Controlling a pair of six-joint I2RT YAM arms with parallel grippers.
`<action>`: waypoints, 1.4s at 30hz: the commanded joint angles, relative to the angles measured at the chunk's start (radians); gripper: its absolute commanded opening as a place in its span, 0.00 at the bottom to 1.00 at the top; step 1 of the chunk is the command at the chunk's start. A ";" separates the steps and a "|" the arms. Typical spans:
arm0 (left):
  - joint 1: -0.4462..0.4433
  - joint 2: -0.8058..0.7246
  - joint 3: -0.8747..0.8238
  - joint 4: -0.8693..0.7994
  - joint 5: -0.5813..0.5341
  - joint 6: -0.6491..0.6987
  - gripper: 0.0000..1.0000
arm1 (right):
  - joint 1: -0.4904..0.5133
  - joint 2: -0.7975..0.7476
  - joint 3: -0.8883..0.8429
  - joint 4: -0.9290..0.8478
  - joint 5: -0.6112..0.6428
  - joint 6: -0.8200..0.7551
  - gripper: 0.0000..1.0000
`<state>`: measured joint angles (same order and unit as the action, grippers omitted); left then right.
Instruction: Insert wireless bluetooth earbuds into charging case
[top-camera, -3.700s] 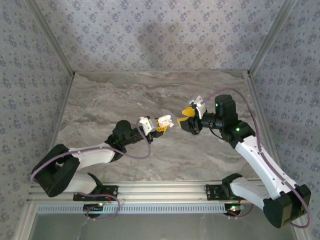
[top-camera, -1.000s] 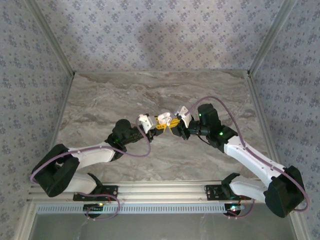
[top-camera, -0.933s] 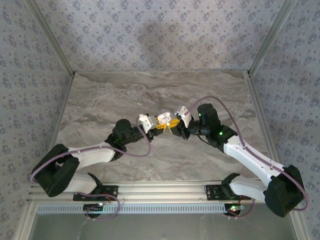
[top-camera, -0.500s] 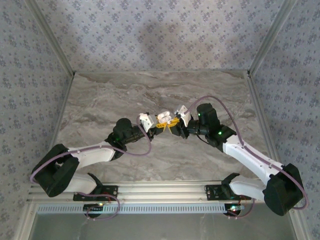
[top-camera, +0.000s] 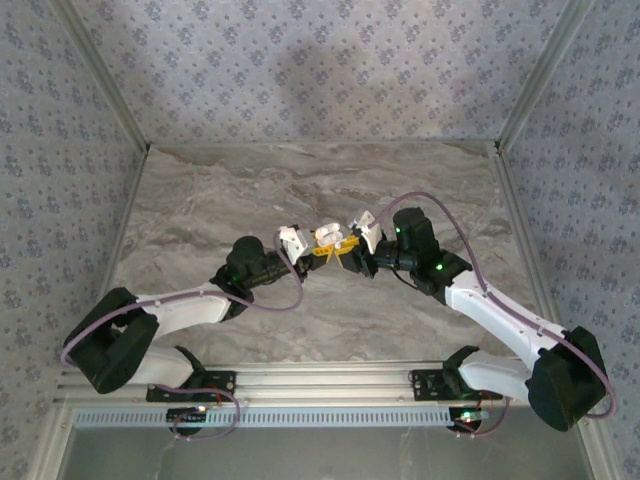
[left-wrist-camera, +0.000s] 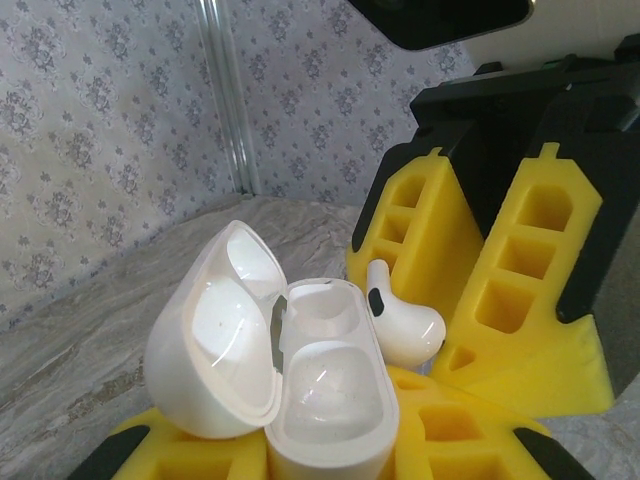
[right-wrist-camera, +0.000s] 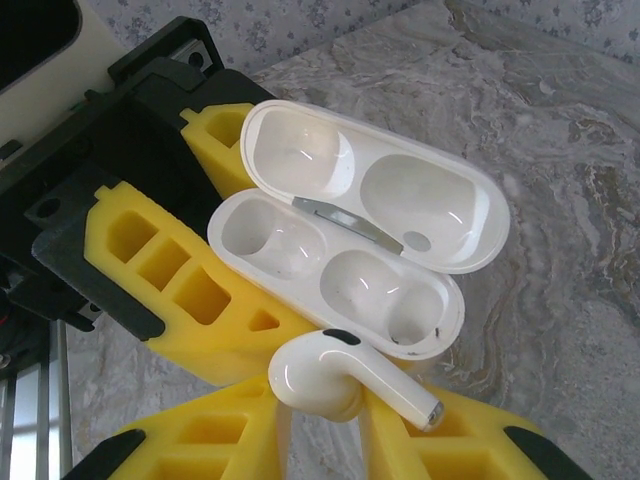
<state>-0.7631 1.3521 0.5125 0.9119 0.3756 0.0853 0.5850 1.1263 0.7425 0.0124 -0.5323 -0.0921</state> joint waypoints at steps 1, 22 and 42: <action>-0.008 0.008 0.021 0.007 0.071 -0.003 0.13 | -0.018 0.008 -0.018 0.059 0.043 0.031 0.26; -0.008 0.069 0.018 -0.015 -0.041 0.003 0.13 | -0.034 -0.012 -0.149 0.100 0.054 0.080 0.25; 0.059 0.063 0.014 -0.120 -0.151 -0.102 0.12 | -0.039 0.046 0.079 -0.521 0.258 0.434 0.36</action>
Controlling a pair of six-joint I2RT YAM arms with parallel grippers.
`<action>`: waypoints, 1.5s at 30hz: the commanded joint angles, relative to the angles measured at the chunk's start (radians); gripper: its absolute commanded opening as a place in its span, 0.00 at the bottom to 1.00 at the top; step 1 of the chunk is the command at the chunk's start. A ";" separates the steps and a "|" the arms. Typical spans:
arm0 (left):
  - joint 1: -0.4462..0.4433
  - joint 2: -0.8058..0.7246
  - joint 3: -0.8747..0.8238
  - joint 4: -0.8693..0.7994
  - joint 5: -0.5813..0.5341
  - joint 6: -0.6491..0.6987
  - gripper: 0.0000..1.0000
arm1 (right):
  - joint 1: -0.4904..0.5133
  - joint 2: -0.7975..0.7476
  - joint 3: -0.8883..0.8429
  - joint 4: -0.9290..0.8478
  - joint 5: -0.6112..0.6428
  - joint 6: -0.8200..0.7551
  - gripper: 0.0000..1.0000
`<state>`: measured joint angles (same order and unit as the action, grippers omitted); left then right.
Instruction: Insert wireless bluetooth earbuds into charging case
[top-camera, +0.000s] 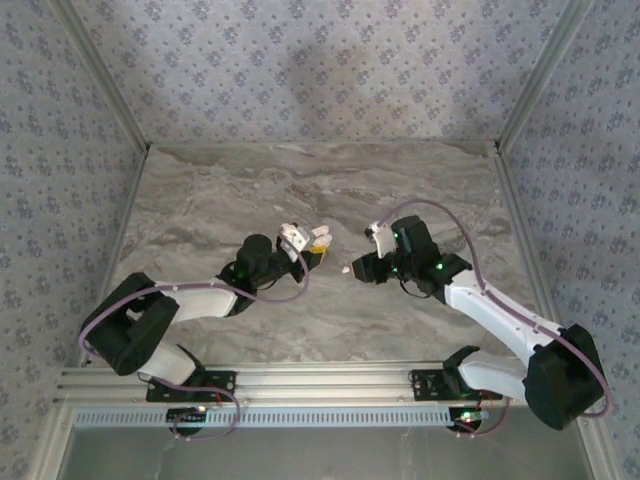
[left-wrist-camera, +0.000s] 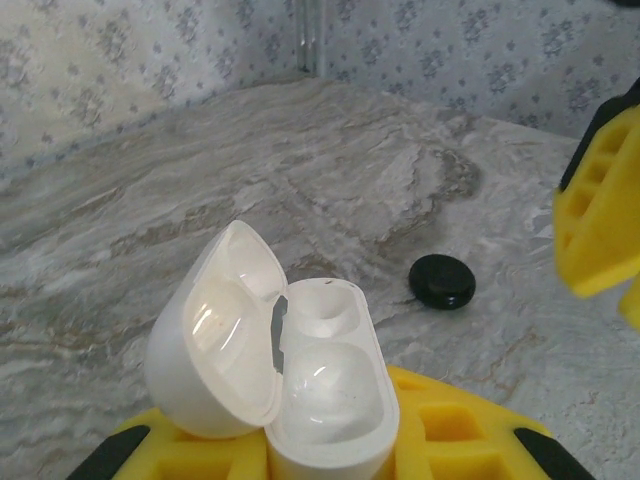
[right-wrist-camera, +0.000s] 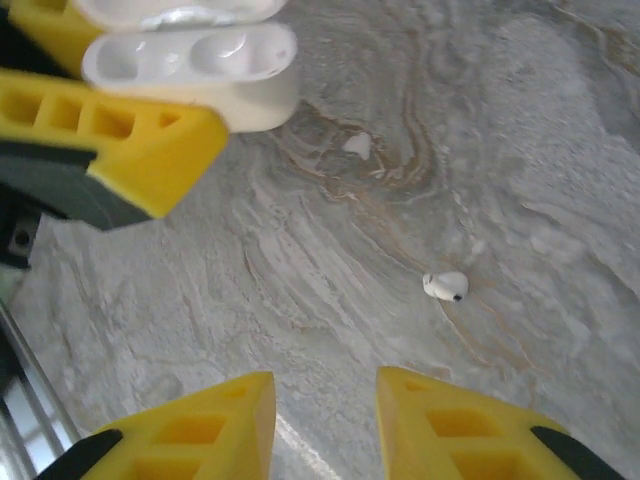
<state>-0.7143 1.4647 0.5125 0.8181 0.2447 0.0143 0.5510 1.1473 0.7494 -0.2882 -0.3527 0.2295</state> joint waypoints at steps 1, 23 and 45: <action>0.016 -0.060 0.011 -0.037 -0.026 -0.040 0.12 | -0.007 0.037 0.096 -0.264 0.087 0.120 0.37; 0.116 -0.342 -0.076 -0.293 -0.110 -0.078 0.12 | 0.043 0.630 0.609 -0.521 0.056 0.323 0.46; 0.155 -0.379 -0.111 -0.292 -0.107 -0.067 0.12 | 0.079 0.831 0.612 -0.396 0.103 0.442 0.42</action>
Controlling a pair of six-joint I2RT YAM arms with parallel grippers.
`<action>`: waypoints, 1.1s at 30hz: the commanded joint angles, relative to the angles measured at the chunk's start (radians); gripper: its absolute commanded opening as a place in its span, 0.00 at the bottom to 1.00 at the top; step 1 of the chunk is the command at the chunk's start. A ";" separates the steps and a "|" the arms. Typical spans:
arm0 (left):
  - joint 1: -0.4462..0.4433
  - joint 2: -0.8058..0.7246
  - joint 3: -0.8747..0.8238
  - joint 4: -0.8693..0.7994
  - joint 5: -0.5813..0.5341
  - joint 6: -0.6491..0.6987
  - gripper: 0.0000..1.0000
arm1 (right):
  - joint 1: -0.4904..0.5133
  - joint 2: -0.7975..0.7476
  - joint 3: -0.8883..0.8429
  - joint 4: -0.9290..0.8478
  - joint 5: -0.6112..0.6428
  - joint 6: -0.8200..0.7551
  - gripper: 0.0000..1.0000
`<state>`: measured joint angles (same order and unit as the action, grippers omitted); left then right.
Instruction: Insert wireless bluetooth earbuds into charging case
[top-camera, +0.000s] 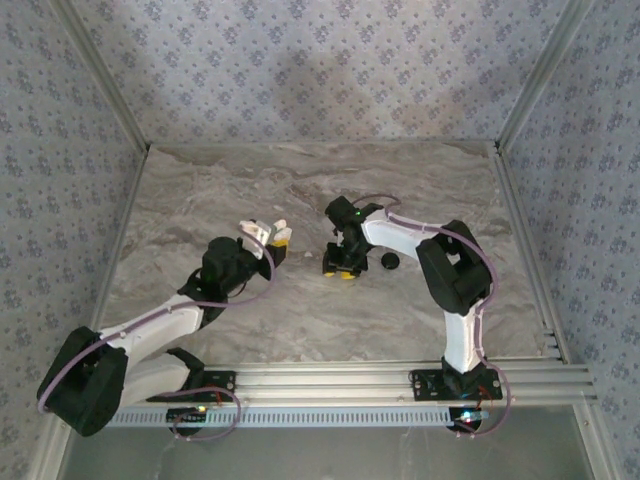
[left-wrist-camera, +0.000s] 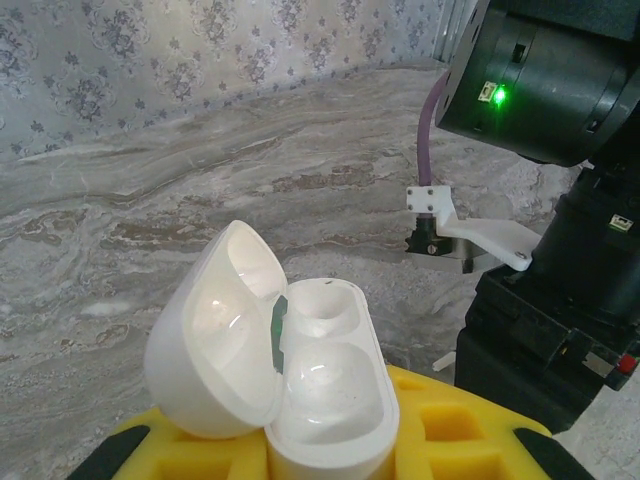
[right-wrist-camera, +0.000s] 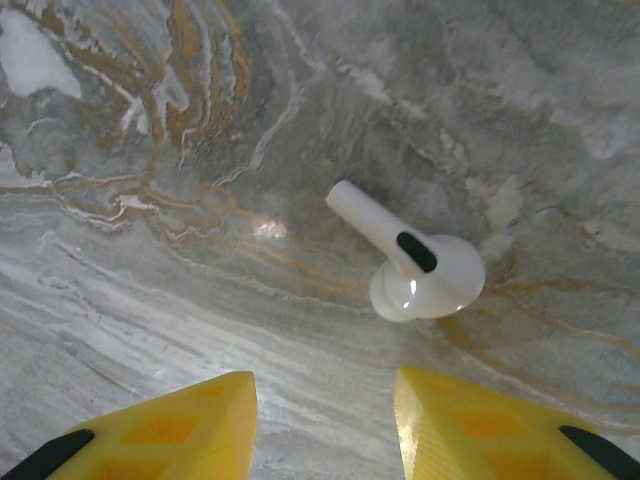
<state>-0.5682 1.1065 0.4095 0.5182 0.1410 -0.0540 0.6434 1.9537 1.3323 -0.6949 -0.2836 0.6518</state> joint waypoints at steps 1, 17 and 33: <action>0.011 -0.022 -0.009 0.005 -0.003 0.002 0.12 | -0.017 0.029 0.035 0.018 0.039 0.016 0.42; 0.025 -0.024 -0.017 0.009 -0.003 0.001 0.12 | -0.063 0.063 0.132 0.115 0.052 -0.055 0.49; 0.030 -0.025 -0.011 0.010 0.019 -0.004 0.12 | -0.044 -0.045 0.019 0.073 0.081 0.208 0.50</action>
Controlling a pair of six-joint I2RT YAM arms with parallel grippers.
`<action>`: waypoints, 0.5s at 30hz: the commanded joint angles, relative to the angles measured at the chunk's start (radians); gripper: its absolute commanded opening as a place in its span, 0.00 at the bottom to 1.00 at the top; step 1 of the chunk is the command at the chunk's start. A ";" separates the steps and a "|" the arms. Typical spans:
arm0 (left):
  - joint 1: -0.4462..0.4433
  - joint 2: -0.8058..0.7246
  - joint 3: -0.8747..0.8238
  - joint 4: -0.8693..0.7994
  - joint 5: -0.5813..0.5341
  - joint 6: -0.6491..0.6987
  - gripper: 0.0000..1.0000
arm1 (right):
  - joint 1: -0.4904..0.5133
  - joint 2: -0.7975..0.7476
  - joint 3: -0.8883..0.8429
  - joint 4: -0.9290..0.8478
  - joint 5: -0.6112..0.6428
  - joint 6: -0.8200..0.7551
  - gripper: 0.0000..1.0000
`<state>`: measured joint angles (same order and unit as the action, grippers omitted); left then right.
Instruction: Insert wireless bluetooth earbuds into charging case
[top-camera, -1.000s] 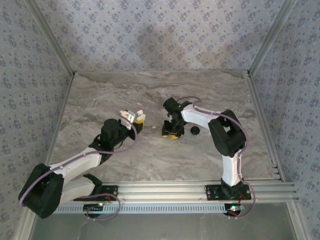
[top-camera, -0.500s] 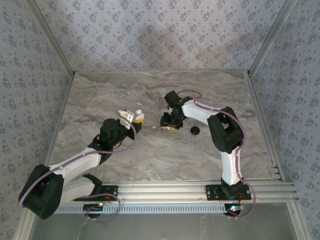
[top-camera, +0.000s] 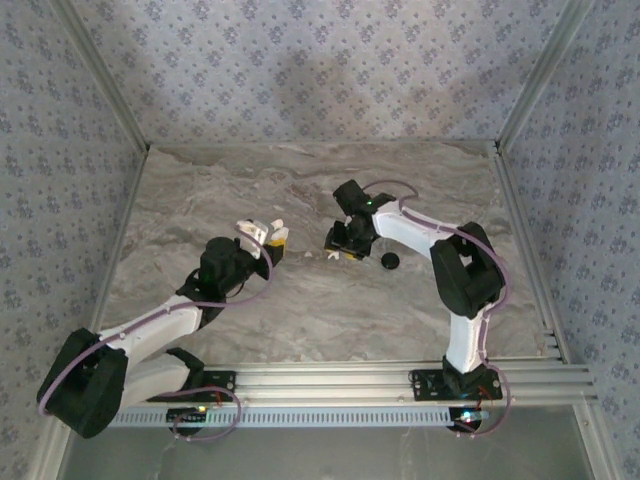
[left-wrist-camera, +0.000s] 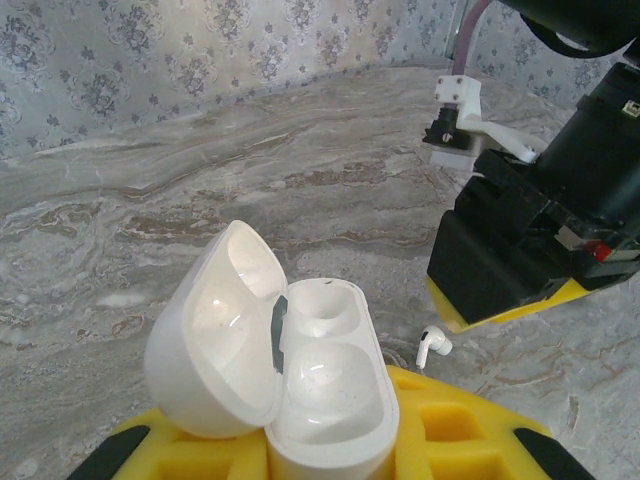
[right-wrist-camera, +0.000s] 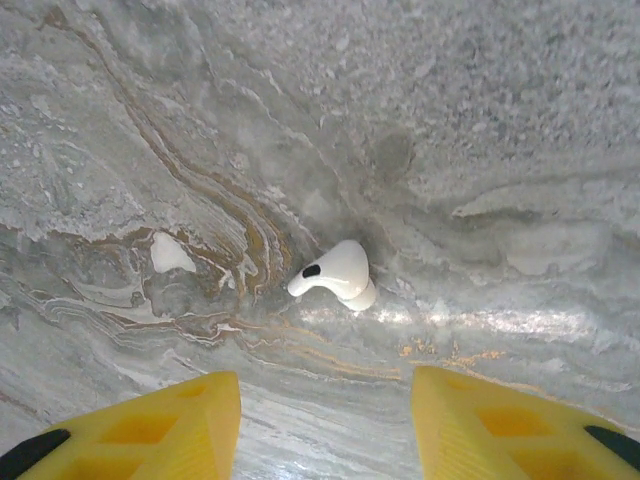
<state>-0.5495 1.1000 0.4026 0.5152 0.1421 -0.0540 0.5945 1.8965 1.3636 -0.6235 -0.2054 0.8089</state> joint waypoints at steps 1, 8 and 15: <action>0.010 -0.019 -0.004 0.013 0.017 -0.004 0.12 | 0.007 0.021 -0.009 0.009 0.000 0.050 0.50; 0.011 -0.020 -0.002 0.011 0.018 -0.003 0.12 | 0.007 0.078 0.023 0.018 -0.023 0.047 0.49; 0.011 -0.020 -0.002 0.009 0.019 -0.003 0.12 | -0.001 0.129 0.079 0.066 -0.024 0.019 0.47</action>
<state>-0.5453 1.1000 0.4026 0.5152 0.1452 -0.0544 0.5980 1.9991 1.3949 -0.5720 -0.2241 0.8383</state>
